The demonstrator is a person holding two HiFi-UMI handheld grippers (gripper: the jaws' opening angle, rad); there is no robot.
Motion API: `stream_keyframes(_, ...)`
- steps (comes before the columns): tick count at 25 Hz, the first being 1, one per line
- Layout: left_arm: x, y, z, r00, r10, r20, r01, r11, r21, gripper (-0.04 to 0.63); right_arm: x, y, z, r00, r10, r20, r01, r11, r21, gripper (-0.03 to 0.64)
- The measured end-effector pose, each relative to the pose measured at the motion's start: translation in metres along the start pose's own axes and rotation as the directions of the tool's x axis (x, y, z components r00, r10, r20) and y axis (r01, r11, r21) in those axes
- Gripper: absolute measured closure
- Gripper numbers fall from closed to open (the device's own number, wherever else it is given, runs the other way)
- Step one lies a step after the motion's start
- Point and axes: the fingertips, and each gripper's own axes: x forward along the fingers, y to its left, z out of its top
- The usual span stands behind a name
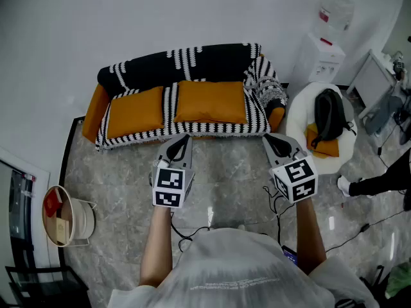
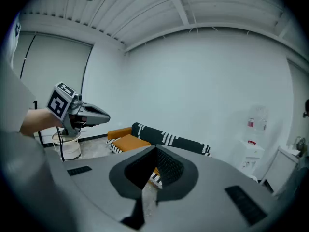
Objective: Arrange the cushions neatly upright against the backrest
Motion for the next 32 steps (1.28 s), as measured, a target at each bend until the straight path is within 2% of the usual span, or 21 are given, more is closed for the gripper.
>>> stream_keyframes(3,0.001,-0.009,0.001,1.0,-0.002,-0.001,0.002,1.0,0.018,0.583,-0.004,-0.004,-0.005,1.0,0.014,0.001,-0.014,1.0,0.0,0.615)
stream_keyframes(7,-0.001,-0.02,0.004,1.0,0.003,-0.005,-0.002,0.999,0.05,0.583,-0.01,0.001,-0.005,0.995,0.089,0.036,-0.09,0.996,0.012,0.614)
stream_keyframes(12,-0.005,-0.032,0.004,1.0,0.021,-0.01,-0.021,0.999,0.037,0.583,-0.014,0.002,-0.007,0.984,0.165,0.067,-0.168,0.985,0.031,0.614)
stream_keyframes(16,-0.01,-0.049,-0.004,0.999,0.031,-0.04,-0.03,0.999,0.04,0.583,-0.02,-0.001,-0.022,0.983,0.177,0.041,-0.177,0.984,-0.006,0.614)
stream_keyframes(21,-0.009,-0.06,-0.005,0.999,0.025,-0.047,-0.023,0.999,0.046,0.583,-0.022,-0.004,-0.032,0.973,0.226,0.044,-0.228,0.971,0.066,0.614)
stream_keyframes(26,0.0,-0.047,-0.016,0.998,0.036,-0.06,-0.034,0.999,0.026,0.583,-0.006,-0.009,-0.031,0.973,0.227,0.042,-0.23,0.968,0.099,0.614)
stream_keyframes(32,0.037,-0.015,-0.027,0.997,0.032,-0.068,-0.032,0.999,0.007,0.583,0.037,-0.028,-0.025,0.982,0.186,0.033,-0.188,0.977,0.095,0.614)
